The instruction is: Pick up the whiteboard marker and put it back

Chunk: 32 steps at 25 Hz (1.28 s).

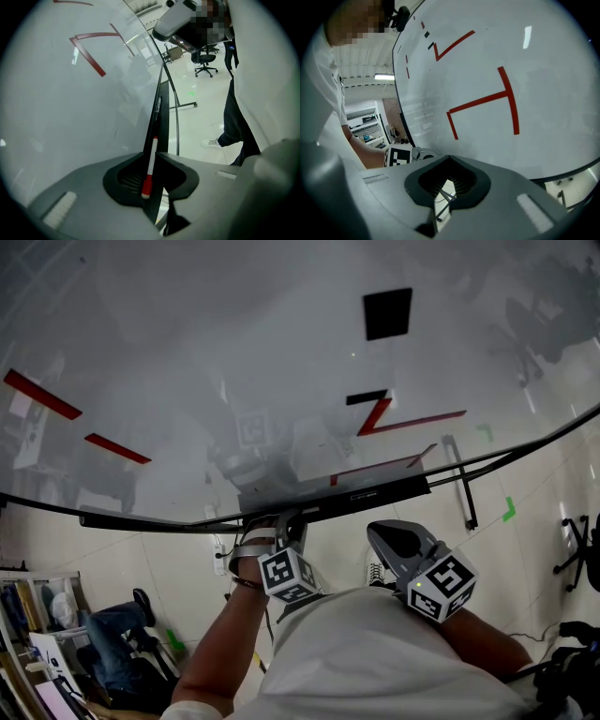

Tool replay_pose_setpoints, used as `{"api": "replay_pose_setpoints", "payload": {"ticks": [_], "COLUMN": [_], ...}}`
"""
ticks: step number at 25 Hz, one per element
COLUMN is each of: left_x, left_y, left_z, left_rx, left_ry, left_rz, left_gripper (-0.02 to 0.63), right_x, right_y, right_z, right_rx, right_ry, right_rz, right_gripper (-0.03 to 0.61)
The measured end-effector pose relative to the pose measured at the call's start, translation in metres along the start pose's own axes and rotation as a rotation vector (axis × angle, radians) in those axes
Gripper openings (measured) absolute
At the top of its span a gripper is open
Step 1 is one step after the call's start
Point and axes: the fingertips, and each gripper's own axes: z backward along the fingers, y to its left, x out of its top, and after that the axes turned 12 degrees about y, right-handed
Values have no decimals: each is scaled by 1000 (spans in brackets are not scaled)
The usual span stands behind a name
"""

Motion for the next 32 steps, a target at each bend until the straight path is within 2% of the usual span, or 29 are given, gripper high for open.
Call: {"api": "replay_pose_setpoints", "payload": {"ticks": [2, 4, 6, 10, 16, 21, 28, 32], "left_x": [3, 6, 9, 19, 35, 41, 34, 33], "left_y": [0, 0, 1, 6, 21, 35, 30, 32], "left_z": [3, 10, 18, 36, 76, 111, 131, 135], "left_rx": [-27, -55, -64, -81, -204, -302, -346, -340], "left_ry": [-23, -56, -86, -155, -340, -490, -582, -601], "left_rz": [55, 129, 188, 293, 580, 788, 960, 995], "left_gripper": [82, 35, 17, 17, 17, 15, 15, 15], "right_x": [-2, -4, -3, -4, -1, 4, 3, 4], "right_y": [0, 0, 0, 1, 2, 0, -1, 0], "right_z": [-1, -2, -2, -2, -3, 0, -3, -4], "right_rx": [2, 5, 8, 10, 14, 12, 28, 34], "right_ry": [2, 5, 6, 9, 6, -11, -10, -8], "right_rz": [-4, -8, -6, -5, 2, 0, -16, -7], "right_gripper": [2, 2, 2, 2, 2, 2, 2, 2]}}
